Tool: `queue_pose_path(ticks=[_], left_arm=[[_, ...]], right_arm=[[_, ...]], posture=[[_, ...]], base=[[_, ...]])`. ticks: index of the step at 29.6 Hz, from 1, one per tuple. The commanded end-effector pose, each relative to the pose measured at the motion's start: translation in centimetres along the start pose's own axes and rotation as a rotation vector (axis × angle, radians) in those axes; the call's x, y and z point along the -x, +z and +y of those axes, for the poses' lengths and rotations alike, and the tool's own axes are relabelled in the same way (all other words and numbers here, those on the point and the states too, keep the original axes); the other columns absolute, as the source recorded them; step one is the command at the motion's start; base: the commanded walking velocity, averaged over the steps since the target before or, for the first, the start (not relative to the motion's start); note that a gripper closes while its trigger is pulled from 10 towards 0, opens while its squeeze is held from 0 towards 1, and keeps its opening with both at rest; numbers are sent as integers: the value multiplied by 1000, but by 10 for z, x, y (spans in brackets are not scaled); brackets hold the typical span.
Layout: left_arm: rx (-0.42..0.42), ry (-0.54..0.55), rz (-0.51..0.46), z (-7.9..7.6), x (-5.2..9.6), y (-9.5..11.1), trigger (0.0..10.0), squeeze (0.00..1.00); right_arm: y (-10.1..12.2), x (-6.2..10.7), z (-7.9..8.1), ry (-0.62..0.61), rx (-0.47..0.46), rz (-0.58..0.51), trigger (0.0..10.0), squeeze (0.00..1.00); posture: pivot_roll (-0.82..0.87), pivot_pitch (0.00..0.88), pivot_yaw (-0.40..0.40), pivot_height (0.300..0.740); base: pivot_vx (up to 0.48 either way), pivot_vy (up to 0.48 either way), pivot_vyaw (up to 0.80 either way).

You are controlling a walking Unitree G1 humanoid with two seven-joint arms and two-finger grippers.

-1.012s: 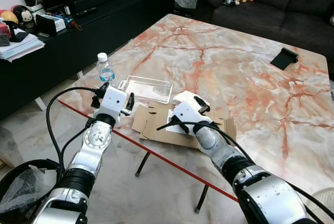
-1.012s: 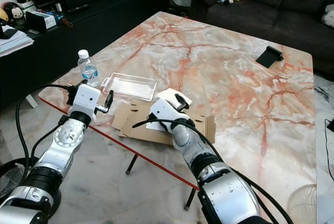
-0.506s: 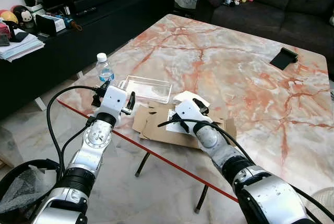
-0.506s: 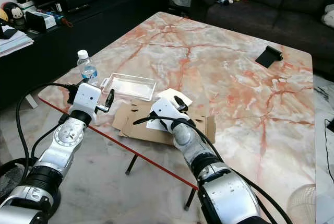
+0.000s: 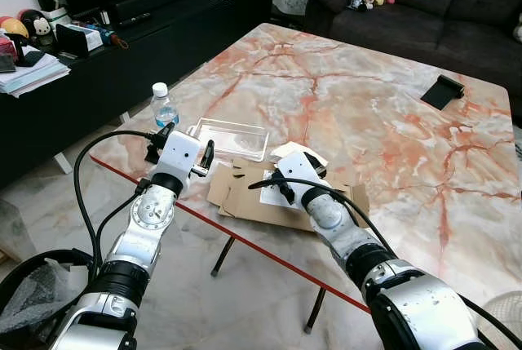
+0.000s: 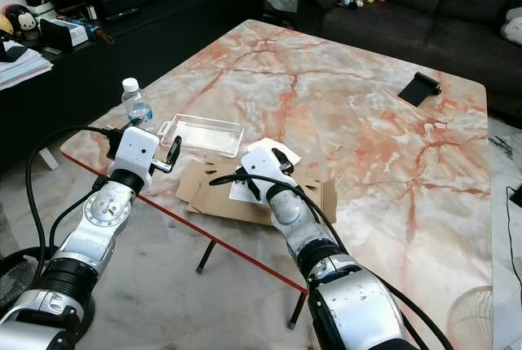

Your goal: Picking trash to rubbish bin

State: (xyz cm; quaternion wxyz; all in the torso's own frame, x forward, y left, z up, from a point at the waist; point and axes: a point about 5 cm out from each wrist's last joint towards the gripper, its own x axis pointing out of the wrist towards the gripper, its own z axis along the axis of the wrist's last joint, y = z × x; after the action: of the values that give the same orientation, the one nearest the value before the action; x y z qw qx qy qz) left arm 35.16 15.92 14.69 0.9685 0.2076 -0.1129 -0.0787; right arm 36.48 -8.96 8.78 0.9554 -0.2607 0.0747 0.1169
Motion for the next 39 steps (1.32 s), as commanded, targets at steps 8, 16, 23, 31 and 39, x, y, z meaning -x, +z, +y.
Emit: queue_pose_path(ticks=[8, 16, 23, 31, 39], left_arm=[[-3, -4, -19, 0, -2, 6, 10000, 0], [-2, -2, -13, -1, 1, 5, 10000, 0], [-8, 3, -8, 0, 5, 4, 10000, 0], [-16, 4, 0, 1, 9, 3, 10000, 0], [-20, 8, 5, 2, 11, 3, 10000, 0]], right_arm=[[4, -3, -11, -36, 28, -2, 10000, 0], [7, -5, -17, -51, 72, 1, 10000, 0], [7, -5, -19, -56, 130, 6, 10000, 0], [6, -5, -17, -51, 139, 13, 10000, 0], [6, -5, -14, -41, 148, 16, 10000, 0]], posture=[[138, 29, -100, 740], [145, 54, -106, 740], [154, 72, -111, 740], [163, 93, -112, 740], [171, 100, -114, 740]], base=[[0, 0, 0], [0, 0, 0], [0, 0, 0], [0, 0, 0], [0, 0, 0]])
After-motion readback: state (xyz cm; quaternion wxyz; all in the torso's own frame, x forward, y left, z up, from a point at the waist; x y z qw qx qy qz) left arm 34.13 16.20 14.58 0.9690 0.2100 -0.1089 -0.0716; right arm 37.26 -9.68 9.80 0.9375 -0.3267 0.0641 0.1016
